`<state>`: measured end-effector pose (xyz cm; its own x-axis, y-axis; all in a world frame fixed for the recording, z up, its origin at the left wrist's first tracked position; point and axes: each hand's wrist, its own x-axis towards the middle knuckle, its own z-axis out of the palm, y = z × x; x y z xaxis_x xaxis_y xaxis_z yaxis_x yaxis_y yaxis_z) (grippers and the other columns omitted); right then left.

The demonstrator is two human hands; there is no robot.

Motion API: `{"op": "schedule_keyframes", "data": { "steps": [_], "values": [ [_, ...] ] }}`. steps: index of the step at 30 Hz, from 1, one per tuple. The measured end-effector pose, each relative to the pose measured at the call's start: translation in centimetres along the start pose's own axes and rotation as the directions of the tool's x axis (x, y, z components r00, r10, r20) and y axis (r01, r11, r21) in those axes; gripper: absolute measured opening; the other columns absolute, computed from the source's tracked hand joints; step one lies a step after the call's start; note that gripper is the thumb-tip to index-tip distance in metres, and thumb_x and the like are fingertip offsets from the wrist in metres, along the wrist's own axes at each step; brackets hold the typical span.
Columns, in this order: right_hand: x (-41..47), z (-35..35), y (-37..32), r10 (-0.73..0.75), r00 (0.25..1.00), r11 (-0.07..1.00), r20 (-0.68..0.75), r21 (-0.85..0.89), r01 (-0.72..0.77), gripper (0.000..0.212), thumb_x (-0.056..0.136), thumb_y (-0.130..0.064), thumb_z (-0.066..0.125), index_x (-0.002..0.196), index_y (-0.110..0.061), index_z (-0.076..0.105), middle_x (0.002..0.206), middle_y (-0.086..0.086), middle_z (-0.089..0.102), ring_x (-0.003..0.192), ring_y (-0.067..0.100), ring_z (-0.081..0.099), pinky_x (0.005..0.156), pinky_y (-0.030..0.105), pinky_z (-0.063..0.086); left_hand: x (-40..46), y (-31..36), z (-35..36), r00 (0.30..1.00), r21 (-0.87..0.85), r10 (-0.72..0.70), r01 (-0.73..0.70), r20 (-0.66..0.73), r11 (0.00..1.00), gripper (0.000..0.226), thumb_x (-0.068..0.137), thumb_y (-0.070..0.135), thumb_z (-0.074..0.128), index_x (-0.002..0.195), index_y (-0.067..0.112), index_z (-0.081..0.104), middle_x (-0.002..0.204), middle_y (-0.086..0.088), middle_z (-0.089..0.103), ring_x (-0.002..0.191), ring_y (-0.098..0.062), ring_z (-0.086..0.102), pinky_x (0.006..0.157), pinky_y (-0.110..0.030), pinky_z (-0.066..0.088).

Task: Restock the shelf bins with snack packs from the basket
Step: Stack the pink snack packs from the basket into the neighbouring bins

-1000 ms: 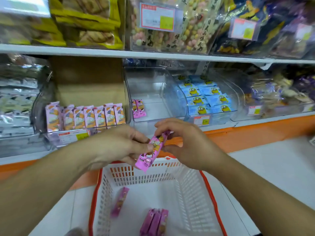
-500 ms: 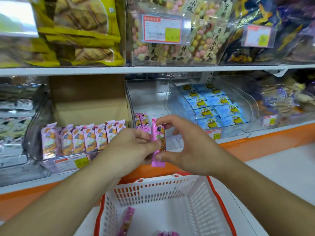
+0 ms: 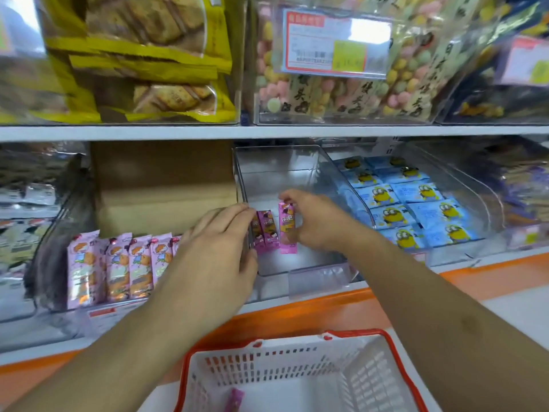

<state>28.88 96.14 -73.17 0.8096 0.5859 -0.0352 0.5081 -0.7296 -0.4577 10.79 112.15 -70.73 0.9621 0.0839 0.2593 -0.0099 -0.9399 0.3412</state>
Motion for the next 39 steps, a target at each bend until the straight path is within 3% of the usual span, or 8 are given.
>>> {"op": "schedule_keyframes", "data": {
  "steps": [7, 19, 24, 27, 30, 32, 35, 39],
  "values": [
    [3.6, 3.0, 1.4, 0.054, 0.998, 0.989, 0.040, -0.137, -0.048, 0.080, 0.087, -0.009, 0.076, 0.157, -0.025, 0.039, 0.148, 0.009, 0.057, 0.128, 0.030, 0.058, 0.103, 0.032, 0.049, -0.1, -0.2, 0.2, 1.000, 0.008, -0.004, 0.003, 0.023, 1.000, 0.062, 0.093, 0.026, 0.060, 0.152, 0.026, 0.043, 0.157, 0.010, 0.042, 0.139, -0.018, 0.041, 0.116, -0.044, 0.039],
    [2.7, 2.6, 1.8, 0.051, 0.981, 0.999, 0.185, -0.018, -0.049, 0.093, 0.099, -0.014, 0.065, 0.167, -0.038, 0.006, 0.171, -0.003, 0.031, 0.148, 0.023, 0.044, 0.113, 0.036, 0.045, -0.3, -0.4, 0.2, 0.999, -0.021, -0.023, 0.024, 0.036, 0.999, 0.067, 0.099, 0.034, 0.053, 0.161, 0.033, 0.026, 0.167, 0.017, 0.025, 0.150, -0.012, 0.028, 0.124, -0.040, 0.028],
    [1.9, 1.8, 1.1, 0.061, 0.981, 0.996, 0.186, 0.047, -0.071, 0.099, 0.097, -0.018, 0.071, 0.167, -0.037, 0.003, 0.173, -0.002, 0.023, 0.151, 0.022, 0.039, 0.112, 0.029, 0.040, -0.6, -0.8, 0.0, 0.999, -0.067, -0.008, 0.012, 0.047, 0.998, 0.070, 0.101, 0.036, 0.053, 0.163, 0.035, 0.020, 0.169, 0.019, 0.016, 0.154, -0.006, 0.017, 0.126, -0.039, 0.022],
    [1.1, 0.8, 0.5, 0.059, 0.985, 0.997, 0.162, 0.042, -0.067, 0.095, 0.099, -0.018, 0.069, 0.169, -0.031, 0.006, 0.173, 0.001, 0.022, 0.154, 0.022, 0.034, 0.112, 0.024, 0.032, -0.7, -0.7, -0.3, 0.999, -0.084, -0.001, 0.004, 0.041, 0.996, 0.070, 0.100, 0.034, 0.055, 0.163, 0.032, 0.023, 0.169, 0.017, 0.019, 0.154, -0.005, 0.017, 0.126, -0.038, 0.023],
    [-0.2, -0.5, -0.5, 0.040, 0.992, 0.998, 0.116, 0.035, -0.044, 0.089, 0.099, -0.019, 0.070, 0.168, -0.028, 0.014, 0.166, 0.010, 0.039, 0.142, 0.024, 0.050, 0.115, 0.034, 0.042, -1.2, -0.2, -0.9, 1.000, -0.108, 0.021, -0.021, -0.002, 0.994, 0.066, 0.098, 0.031, 0.059, 0.159, 0.030, 0.033, 0.164, 0.015, 0.030, 0.151, -0.008, 0.026, 0.124, -0.038, 0.027],
    [-1.7, -1.6, -1.3, 0.034, 0.998, 0.999, 0.055, 0.016, -0.035, 0.080, 0.098, -0.024, 0.072, 0.164, -0.028, 0.026, 0.163, 0.002, 0.043, 0.139, 0.021, 0.053, 0.113, 0.037, 0.045, -2.1, 0.3, -1.2, 0.998, -0.130, 0.049, -0.054, -0.048, 0.990, 0.057, 0.097, 0.029, 0.061, 0.152, 0.029, 0.044, 0.155, 0.014, 0.042, 0.143, -0.010, 0.036, 0.121, -0.029, 0.028],
    [-5.7, -3.1, -2.6, -0.037, 0.995, 0.999, -0.093, 0.003, 0.037, 0.046, 0.099, -0.026, 0.070, 0.143, -0.026, 0.056, 0.138, -0.007, 0.061, 0.112, 0.010, 0.063, 0.094, 0.028, 0.053, -4.1, 1.2, -1.4, 0.998, -0.182, 0.033, -0.043, -0.058, 0.982, 0.043, 0.097, 0.031, 0.059, 0.139, 0.033, 0.053, 0.138, 0.016, 0.053, 0.127, -0.008, 0.049, 0.109, -0.026, 0.040],
    [-12.7, -2.5, -3.7, -0.122, 0.980, 0.949, -0.157, 0.271, 0.162, 0.017, 0.095, -0.006, 0.068, 0.106, -0.018, 0.072, 0.096, -0.003, 0.070, 0.080, 0.004, 0.061, 0.074, 0.018, 0.049, -7.7, 1.4, 0.7, 0.994, -0.250, 0.042, -0.016, 0.096, 0.968, 0.030, 0.094, 0.034, 0.058, 0.124, 0.030, 0.061, 0.113, 0.011, 0.064, 0.103, -0.008, 0.062, 0.095, -0.032, 0.051]
  ]
}}
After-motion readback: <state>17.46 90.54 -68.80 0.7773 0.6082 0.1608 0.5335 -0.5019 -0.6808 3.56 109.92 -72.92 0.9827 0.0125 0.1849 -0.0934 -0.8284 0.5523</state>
